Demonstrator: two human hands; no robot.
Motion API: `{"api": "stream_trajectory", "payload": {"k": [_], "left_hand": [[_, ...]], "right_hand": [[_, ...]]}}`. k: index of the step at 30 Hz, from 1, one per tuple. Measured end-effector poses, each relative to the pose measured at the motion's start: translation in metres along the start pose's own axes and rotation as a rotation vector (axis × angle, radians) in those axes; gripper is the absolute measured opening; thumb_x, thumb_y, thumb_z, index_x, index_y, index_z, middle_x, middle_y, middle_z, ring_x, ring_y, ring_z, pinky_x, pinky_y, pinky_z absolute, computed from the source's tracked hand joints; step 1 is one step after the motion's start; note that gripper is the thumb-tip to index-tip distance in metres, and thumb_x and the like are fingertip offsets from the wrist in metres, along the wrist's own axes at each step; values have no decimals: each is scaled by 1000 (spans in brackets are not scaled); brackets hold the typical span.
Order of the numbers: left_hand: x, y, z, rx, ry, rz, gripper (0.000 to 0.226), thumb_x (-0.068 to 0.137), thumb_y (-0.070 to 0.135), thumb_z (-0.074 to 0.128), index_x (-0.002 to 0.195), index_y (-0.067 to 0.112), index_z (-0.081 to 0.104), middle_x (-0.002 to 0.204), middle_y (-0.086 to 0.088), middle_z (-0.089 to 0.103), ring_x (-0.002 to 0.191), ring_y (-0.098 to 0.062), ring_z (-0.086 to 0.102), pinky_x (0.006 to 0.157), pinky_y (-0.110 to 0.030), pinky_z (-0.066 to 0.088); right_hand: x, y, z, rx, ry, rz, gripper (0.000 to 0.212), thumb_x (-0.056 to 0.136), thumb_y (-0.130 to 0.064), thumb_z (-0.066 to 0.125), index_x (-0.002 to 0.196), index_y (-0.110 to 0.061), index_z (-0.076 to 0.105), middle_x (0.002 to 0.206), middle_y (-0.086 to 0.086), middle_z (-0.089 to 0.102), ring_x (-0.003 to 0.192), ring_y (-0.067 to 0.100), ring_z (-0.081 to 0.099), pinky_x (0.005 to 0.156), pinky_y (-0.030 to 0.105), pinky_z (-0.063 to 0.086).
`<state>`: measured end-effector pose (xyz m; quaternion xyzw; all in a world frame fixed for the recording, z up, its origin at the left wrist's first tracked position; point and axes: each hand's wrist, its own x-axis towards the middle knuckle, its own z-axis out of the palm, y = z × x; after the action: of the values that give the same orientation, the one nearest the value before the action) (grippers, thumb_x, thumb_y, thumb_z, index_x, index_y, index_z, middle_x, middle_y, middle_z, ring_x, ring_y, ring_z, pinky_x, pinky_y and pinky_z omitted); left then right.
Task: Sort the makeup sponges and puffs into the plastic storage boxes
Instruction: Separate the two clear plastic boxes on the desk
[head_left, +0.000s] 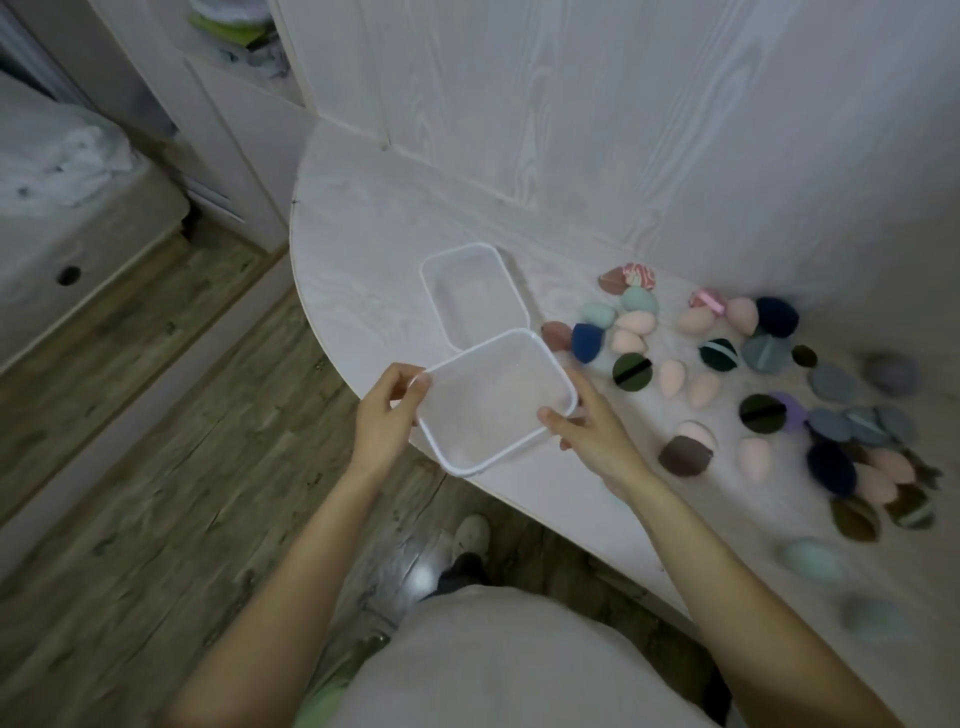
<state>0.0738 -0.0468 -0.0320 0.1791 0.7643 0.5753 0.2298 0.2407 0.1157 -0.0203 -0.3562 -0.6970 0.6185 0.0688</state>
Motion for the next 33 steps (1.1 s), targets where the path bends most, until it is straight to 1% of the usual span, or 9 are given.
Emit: {"api": "stream_trajectory", "payload": {"k": [4, 6, 12, 16, 22, 25, 28, 30, 33], "left_hand": [[-14, -11, 4, 41, 34, 7, 14, 93, 18, 56, 81, 18, 62, 80, 9, 63, 72, -3, 54, 59, -11, 41], [-12, -19, 5, 70, 44, -30, 12, 92, 20, 56, 82, 19, 63, 83, 8, 64, 76, -7, 55, 63, -14, 43], [2, -36, 15, 103, 65, -145, 13, 93, 23, 54, 94, 17, 65, 95, 2, 66, 92, -20, 60, 81, -35, 48], [12, -33, 40, 112, -30, -160, 13, 94, 27, 54, 101, 21, 62, 104, 5, 63, 104, -19, 57, 85, -26, 41], [18, -23, 59, 146, -154, -128, 58, 80, 29, 72, 129, 20, 43, 120, 7, 46, 109, -10, 44, 90, -28, 42], [18, -23, 57, 100, -115, -128, 67, 80, 31, 72, 135, 17, 36, 128, 4, 41, 115, -11, 41, 97, -30, 40], [10, -20, 53, -23, -60, -178, 52, 93, 36, 52, 138, 18, 34, 131, 7, 38, 119, -8, 37, 97, -25, 33], [5, -24, 43, -146, -46, -271, 38, 98, 38, 39, 130, 18, 46, 130, 7, 46, 115, -9, 45, 93, -26, 37], [3, -37, 25, -357, -34, -439, 27, 94, 31, 44, 111, 19, 62, 117, 3, 61, 103, -13, 58, 85, -31, 47]], "right_hand": [[-10, 20, 5, -23, -17, 28, 58, 90, -18, 60, 138, -32, 30, 105, -9, 54, 91, 19, 60, 79, 32, 56], [-10, 28, 10, -4, -46, 88, 60, 92, -20, 58, 141, -30, 27, 107, 0, 57, 91, 20, 61, 81, 33, 56], [-2, 37, 18, 15, 18, 138, 57, 92, -20, 58, 140, -28, 27, 98, 9, 64, 79, 19, 67, 65, 27, 57], [3, 43, -2, 45, 99, 164, 55, 88, -21, 63, 136, -22, 37, 96, 9, 63, 74, 18, 62, 65, 28, 57], [2, 40, -1, 45, 213, 166, 49, 86, -22, 66, 131, -21, 47, 99, 9, 65, 67, 14, 60, 56, 22, 51], [4, 31, -1, -6, 186, 154, 57, 87, -21, 65, 138, -23, 39, 97, 7, 64, 68, 17, 63, 56, 23, 56], [0, 19, -1, 29, 148, 153, 76, 86, -19, 67, 143, -37, 20, 86, 9, 65, 63, 20, 64, 54, 28, 56], [-4, 8, -2, 53, 136, 129, 77, 86, -19, 66, 137, -46, 15, 77, 11, 67, 60, 19, 64, 53, 29, 55], [-8, -11, -8, 149, 79, 86, 45, 90, -16, 60, 131, -28, 43, 76, 14, 68, 62, 20, 67, 58, 29, 56]]}}
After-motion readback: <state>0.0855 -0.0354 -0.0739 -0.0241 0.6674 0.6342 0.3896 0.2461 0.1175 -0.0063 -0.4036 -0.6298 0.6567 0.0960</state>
